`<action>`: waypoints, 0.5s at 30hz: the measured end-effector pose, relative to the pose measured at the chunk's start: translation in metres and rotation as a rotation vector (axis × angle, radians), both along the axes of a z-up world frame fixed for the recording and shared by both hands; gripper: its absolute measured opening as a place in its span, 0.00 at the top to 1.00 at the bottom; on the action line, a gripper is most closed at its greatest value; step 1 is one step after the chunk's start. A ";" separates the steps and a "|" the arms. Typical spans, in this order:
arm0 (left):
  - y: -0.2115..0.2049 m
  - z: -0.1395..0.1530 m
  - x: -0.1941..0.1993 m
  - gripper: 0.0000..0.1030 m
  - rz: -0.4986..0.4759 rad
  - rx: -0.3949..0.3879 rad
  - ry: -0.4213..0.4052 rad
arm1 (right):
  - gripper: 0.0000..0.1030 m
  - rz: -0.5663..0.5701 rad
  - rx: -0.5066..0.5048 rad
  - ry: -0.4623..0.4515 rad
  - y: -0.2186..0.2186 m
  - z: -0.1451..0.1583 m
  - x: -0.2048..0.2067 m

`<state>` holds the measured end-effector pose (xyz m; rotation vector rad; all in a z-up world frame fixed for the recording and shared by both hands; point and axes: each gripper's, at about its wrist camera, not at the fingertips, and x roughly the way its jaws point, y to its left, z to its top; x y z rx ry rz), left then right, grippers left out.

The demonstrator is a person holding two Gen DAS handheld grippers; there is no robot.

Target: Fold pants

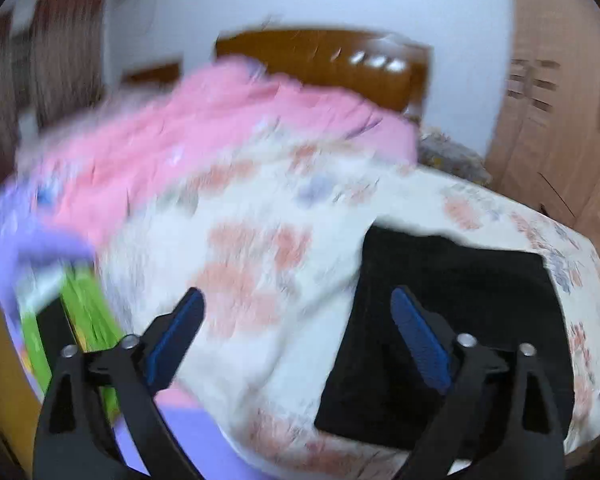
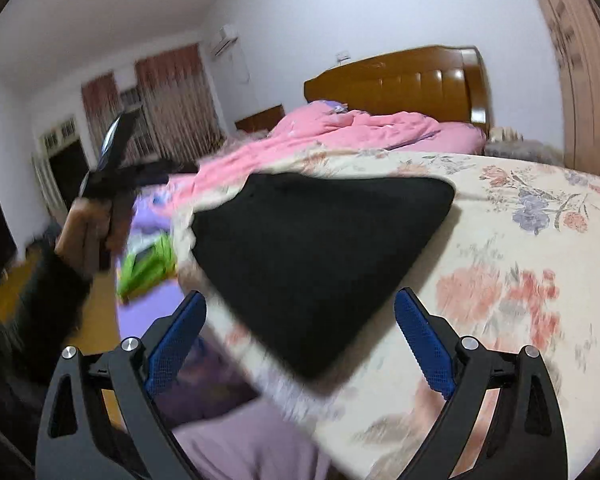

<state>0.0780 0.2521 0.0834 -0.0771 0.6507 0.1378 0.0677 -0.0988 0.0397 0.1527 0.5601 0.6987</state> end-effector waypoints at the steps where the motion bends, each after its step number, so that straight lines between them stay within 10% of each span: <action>1: -0.012 0.006 0.005 0.02 -0.063 -0.005 -0.006 | 0.11 -0.019 -0.002 0.012 -0.002 0.006 0.017; 7: -0.078 -0.002 0.078 0.02 -0.395 -0.105 0.085 | 0.11 0.052 0.016 0.134 0.031 0.013 0.148; 12: -0.052 -0.081 0.126 0.05 -0.310 -0.110 0.251 | 0.11 0.101 -0.073 0.261 0.057 -0.021 0.221; 15: -0.009 -0.093 0.123 0.08 -0.269 -0.323 0.222 | 0.16 0.020 -0.085 0.292 0.043 -0.038 0.247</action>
